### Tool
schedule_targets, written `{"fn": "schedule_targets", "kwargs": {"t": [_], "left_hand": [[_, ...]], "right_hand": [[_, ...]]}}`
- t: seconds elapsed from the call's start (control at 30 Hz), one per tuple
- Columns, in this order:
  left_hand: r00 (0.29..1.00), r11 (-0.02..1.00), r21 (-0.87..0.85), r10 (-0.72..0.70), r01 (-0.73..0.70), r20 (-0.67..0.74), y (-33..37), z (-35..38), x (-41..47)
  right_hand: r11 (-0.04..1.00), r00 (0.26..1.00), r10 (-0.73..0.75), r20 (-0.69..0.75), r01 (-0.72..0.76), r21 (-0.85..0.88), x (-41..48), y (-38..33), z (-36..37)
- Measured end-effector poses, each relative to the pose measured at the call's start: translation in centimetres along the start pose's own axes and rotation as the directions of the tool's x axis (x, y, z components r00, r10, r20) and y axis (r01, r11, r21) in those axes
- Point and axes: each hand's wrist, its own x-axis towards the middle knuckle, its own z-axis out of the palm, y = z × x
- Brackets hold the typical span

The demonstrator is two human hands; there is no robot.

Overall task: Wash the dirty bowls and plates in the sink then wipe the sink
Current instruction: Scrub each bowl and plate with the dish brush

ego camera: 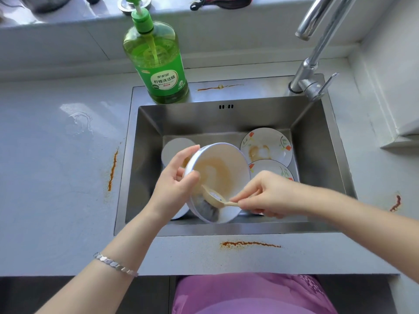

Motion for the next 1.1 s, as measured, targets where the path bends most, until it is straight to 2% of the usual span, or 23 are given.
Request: {"fn": "schedule_targets", "kwargs": {"t": [0.07, 0.13, 0.2, 0.23, 0.3, 0.37, 0.4, 0.47, 0.53, 0.6, 0.63, 0.7, 0.8, 0.9, 1.0, 1.1], "left_hand": [[0.994, 0.998, 0.06, -0.019, 0.012, 0.111, 0.0, -0.5, 0.3], [0.98, 0.992, 0.122, -0.042, 0.018, 0.194, 0.0, -0.7, 0.5], [0.976, 0.991, 0.131, -0.058, 0.031, 0.208, 0.0, -0.4, 0.6], [0.981, 0.992, 0.124, -0.057, 0.033, 0.188, 0.0, -0.1, 0.8], [0.99, 0.992, 0.123, -0.048, 0.031, 0.134, -0.1, 0.4, 1.1], [0.99, 0.991, 0.127, -0.067, 0.05, 0.127, -0.2, 0.6, 1.2], [0.987, 0.99, 0.122, -0.083, 0.066, 0.136, -0.3, 0.5, 1.1], [0.981, 0.989, 0.109, -0.12, 0.104, 0.151, -0.5, 0.0, 1.1], [0.976, 0.984, 0.078, -0.171, 0.162, 0.133, -0.6, -0.7, 1.3], [0.971, 0.974, 0.006, -0.227, 0.227, 0.071, -0.9, -1.3, 1.6], [0.968, 0.968, -0.018, -0.249, 0.249, 0.043, -1.0, -1.7, 1.7], [0.965, 0.965, -0.03, -0.262, 0.262, 0.016, -1.2, -2.0, 1.7], [0.966, 0.968, -0.023, -0.249, 0.251, 0.071, -0.9, -1.7, 1.6], [0.96, 0.975, -0.005, -0.219, 0.223, 0.176, -0.2, -1.1, 1.5], [0.946, 0.976, 0.04, -0.219, 0.216, 0.237, 0.5, -0.9, 2.0], [0.951, 0.975, 0.027, -0.222, 0.221, 0.216, 1.0, -0.8, 2.8]], "right_hand": [[0.983, 0.998, 0.055, 0.004, -0.054, -0.174, 0.1, 0.4, -1.4], [0.901, 0.995, 0.067, -0.073, -0.092, -0.424, 0.1, 0.9, -2.1], [0.817, 0.986, 0.027, -0.164, -0.116, -0.565, -0.1, 0.8, -1.7], [0.799, 0.984, -0.01, -0.177, -0.099, -0.593, -0.2, 0.6, -1.0], [0.849, 0.991, -0.051, -0.125, -0.022, -0.527, -0.4, 0.2, 0.4], [0.895, 0.997, -0.042, -0.065, 0.009, -0.447, -0.6, 0.3, 1.0], [0.883, 0.997, -0.034, -0.069, -0.003, -0.47, -0.5, 0.7, 0.8], [0.833, 0.99, -0.023, -0.142, -0.059, -0.55, -0.6, 2.0, -0.4], [0.802, 0.964, -0.073, -0.254, -0.095, -0.589, -1.1, 3.4, -1.6], [0.904, 0.9, -0.143, -0.411, -0.05, -0.424, -1.3, 4.7, -2.3], [0.967, 0.854, -0.135, -0.503, 0.003, -0.256, -1.4, 5.3, -2.4], [0.995, 0.783, -0.05, -0.62, 0.09, 0.033, -1.0, 6.0, -2.1], [0.934, 0.812, 0.112, -0.572, 0.11, 0.34, 0.6, 6.0, -0.1], [0.824, 0.881, 0.162, -0.445, 0.127, 0.552, 2.1, 5.4, 1.5], [0.747, 0.909, 0.138, -0.393, 0.165, 0.644, 2.5, 5.3, 1.8], [0.73, 0.881, 0.159, -0.446, 0.199, 0.653, 2.7, 5.0, 1.9]]}}
